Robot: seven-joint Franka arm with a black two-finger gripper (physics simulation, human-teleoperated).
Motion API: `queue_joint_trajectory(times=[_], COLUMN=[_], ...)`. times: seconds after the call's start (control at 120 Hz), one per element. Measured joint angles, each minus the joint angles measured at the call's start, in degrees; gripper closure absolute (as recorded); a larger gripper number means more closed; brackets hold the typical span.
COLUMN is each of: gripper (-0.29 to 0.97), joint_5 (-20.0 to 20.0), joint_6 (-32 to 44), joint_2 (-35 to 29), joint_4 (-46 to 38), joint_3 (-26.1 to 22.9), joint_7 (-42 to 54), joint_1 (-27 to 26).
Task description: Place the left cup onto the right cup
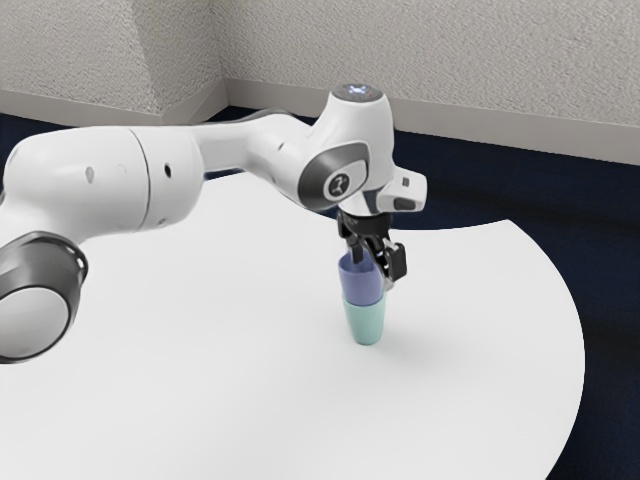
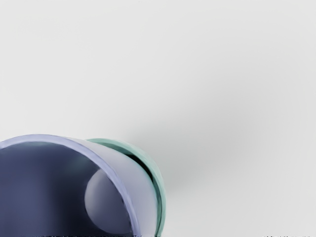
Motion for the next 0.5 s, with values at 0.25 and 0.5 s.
queue_joint_trajectory(times=[0.25, 0.5], gripper=[0.01, 0.00], joint_5=[-0.05, -0.18], joint_6=[-1.08, -4.05], joint_2=[-2.88, -5.92], joint_4=[-0.06, -0.06], joint_3=[0.00, 0.00], joint_7=[0.27, 0.45], joint_1=[0.00, 0.00])
